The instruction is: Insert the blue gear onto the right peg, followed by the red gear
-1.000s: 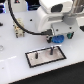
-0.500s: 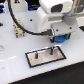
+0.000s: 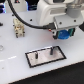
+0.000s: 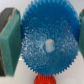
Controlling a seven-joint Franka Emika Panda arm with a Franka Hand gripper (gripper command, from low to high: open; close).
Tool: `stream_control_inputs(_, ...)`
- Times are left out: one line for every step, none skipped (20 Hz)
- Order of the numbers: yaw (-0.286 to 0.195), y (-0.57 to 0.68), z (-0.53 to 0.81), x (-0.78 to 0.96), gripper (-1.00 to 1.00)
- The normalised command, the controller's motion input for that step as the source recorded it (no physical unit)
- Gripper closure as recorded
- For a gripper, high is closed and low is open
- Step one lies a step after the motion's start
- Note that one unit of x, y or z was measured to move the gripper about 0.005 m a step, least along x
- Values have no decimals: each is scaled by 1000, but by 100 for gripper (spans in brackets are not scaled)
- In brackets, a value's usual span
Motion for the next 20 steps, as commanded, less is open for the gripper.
stream_control_inputs(0,-240,469,654,100)
stream_control_inputs(0,-249,449,669,100)
stream_control_inputs(0,-251,431,711,100)
stream_control_inputs(0,-286,406,694,100)
stream_control_inputs(0,-309,409,697,100)
stream_control_inputs(0,-314,366,703,100)
stream_control_inputs(0,-343,380,686,100)
stream_control_inputs(0,-377,371,689,100)
stream_control_inputs(0,-394,354,669,100)
stream_control_inputs(0,-377,351,657,100)
stream_control_inputs(0,-349,311,649,100)
stream_control_inputs(0,-351,294,637,100)
stream_control_inputs(0,-346,271,637,100)
stream_control_inputs(0,-320,234,631,100)
stream_control_inputs(0,-303,217,623,100)
stream_control_inputs(0,-280,163,611,100)
stream_control_inputs(0,-234,91,577,100)
stream_control_inputs(0,-180,11,526,100)
stream_control_inputs(0,-166,0,466,100)
stream_control_inputs(0,-169,0,391,100)
